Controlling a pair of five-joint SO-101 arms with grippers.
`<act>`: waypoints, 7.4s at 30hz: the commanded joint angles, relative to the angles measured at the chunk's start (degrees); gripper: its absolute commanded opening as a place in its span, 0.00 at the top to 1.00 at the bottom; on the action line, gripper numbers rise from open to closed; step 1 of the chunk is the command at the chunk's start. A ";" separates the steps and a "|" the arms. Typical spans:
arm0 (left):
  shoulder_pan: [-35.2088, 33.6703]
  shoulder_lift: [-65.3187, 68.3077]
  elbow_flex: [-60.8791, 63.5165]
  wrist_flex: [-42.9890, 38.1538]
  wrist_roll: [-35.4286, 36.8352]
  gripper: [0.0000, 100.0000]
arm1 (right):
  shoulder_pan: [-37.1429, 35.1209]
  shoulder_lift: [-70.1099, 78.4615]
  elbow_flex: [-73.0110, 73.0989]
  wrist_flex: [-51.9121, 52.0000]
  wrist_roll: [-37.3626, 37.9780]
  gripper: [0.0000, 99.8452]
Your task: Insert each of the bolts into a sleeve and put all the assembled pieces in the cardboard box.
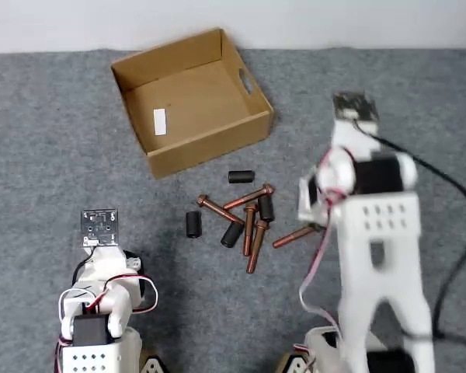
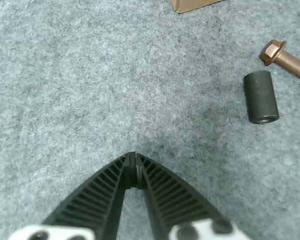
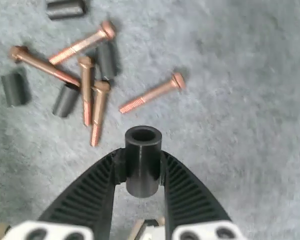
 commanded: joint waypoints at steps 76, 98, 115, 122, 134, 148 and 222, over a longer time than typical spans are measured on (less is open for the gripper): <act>42.11 105.49 -87.78 3.96 17.05 0.96 | 13.85 -49.54 38.95 -6.99 -0.79 0.99; 42.20 134.33 -109.49 11.87 21.54 0.89 | 13.85 -49.54 38.95 -6.99 -0.79 0.99; 46.86 132.57 -115.12 23.03 21.54 0.89 | 13.85 -49.54 38.95 -6.99 -0.79 0.99; 46.15 132.66 -114.86 19.69 21.54 0.89 | 13.85 -49.54 38.95 -6.99 -0.79 0.99; 43.87 141.10 -117.41 17.67 21.45 0.89 | 13.85 -49.54 38.95 -6.99 -0.79 0.99; 44.13 142.24 -126.99 25.76 25.41 1.00 | 13.85 -49.63 38.95 -6.90 -0.62 0.99; 46.95 12.84 -36.35 -20.75 15.82 1.00 | -34.24 -75.30 50.46 -25.01 10.55 0.99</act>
